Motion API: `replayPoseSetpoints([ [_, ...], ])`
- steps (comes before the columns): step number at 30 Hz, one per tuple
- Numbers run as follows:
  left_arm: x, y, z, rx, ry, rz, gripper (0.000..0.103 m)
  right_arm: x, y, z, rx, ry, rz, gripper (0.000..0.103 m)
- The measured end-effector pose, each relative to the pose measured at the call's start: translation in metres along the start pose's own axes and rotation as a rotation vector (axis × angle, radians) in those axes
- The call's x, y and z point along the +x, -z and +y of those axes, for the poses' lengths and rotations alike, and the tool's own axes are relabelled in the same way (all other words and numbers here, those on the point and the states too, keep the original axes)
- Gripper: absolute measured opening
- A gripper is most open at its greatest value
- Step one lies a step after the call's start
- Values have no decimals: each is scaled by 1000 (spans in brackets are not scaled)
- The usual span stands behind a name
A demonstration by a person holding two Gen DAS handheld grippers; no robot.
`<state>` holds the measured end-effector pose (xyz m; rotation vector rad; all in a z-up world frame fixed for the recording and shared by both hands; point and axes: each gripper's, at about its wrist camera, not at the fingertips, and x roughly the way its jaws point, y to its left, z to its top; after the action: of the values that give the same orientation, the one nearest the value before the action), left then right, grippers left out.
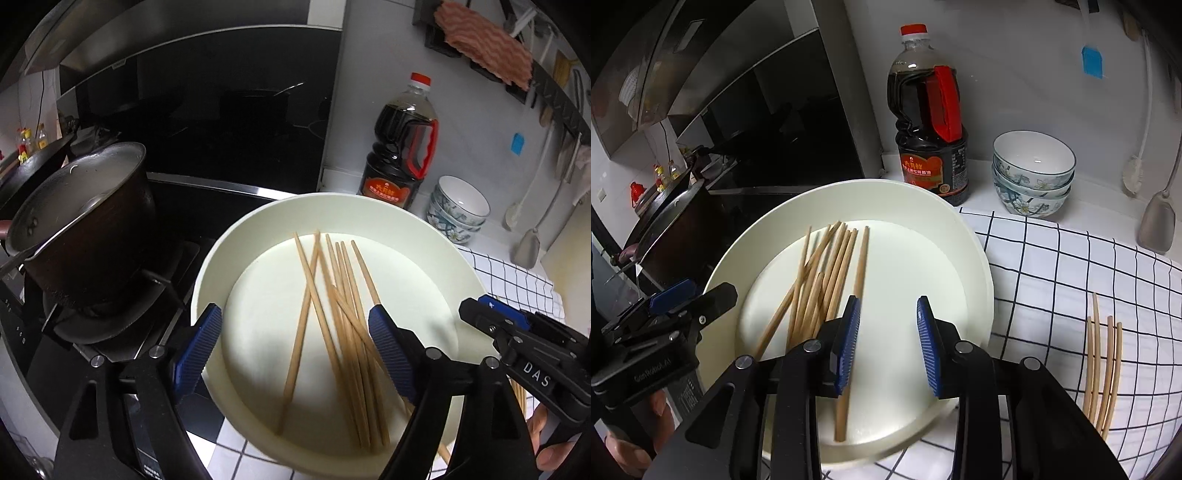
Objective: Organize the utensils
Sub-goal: 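Move both open grippers back above the remaining chopsticks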
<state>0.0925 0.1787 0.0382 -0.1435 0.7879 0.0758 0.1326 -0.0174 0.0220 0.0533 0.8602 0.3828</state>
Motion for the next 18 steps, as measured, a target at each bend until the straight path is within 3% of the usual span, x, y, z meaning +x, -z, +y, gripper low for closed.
replayPoseSetpoints([
  [3, -5, 5, -4, 1, 19, 4, 84, -9, 5, 1, -7, 7, -17, 40],
  [18, -28, 25, -36, 27, 58, -2, 92, -40, 24, -17, -4, 29, -53, 48],
])
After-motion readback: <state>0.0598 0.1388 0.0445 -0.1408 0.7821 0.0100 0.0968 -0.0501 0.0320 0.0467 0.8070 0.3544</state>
